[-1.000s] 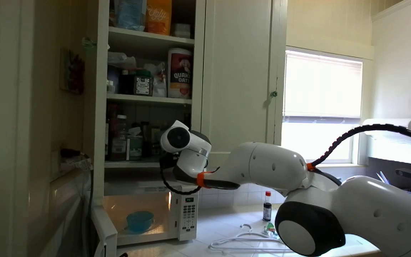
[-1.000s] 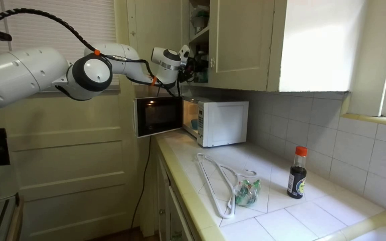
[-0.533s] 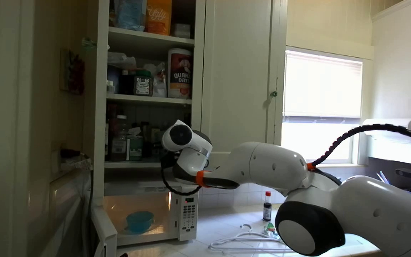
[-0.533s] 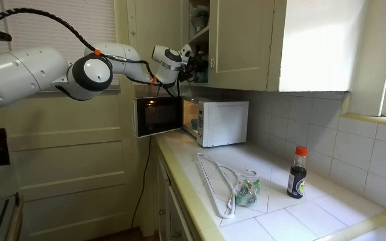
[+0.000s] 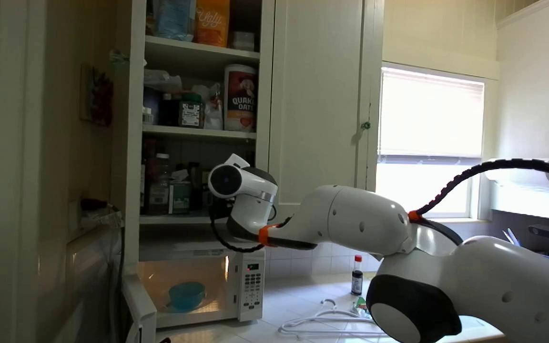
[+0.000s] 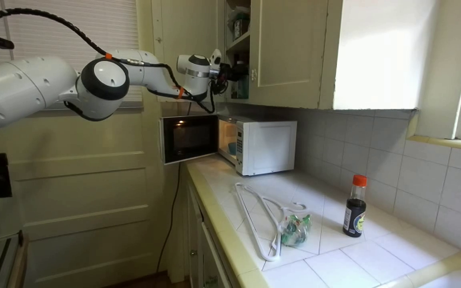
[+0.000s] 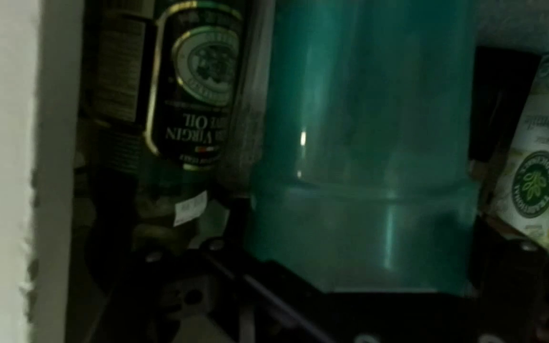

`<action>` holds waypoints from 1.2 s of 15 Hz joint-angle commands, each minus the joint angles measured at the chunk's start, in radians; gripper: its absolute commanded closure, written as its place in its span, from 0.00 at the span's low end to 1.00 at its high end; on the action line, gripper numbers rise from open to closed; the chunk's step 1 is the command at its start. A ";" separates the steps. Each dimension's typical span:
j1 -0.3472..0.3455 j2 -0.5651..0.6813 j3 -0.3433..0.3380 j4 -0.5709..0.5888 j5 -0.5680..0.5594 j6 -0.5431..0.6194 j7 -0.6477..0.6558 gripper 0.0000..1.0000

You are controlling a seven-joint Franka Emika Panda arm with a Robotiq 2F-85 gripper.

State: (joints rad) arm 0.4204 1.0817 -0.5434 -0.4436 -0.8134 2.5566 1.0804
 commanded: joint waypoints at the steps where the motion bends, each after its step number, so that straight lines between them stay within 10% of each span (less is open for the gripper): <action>1: 0.051 -0.006 -0.030 0.000 -0.044 -0.135 0.140 0.25; 6: 0.067 -0.005 -0.018 0.001 -0.083 -0.208 0.246 0.29; 18: -0.002 -0.026 -0.001 0.000 -0.219 0.083 0.509 0.29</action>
State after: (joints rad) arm 0.4445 1.0587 -0.5700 -0.4438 -1.0120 2.6164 1.5704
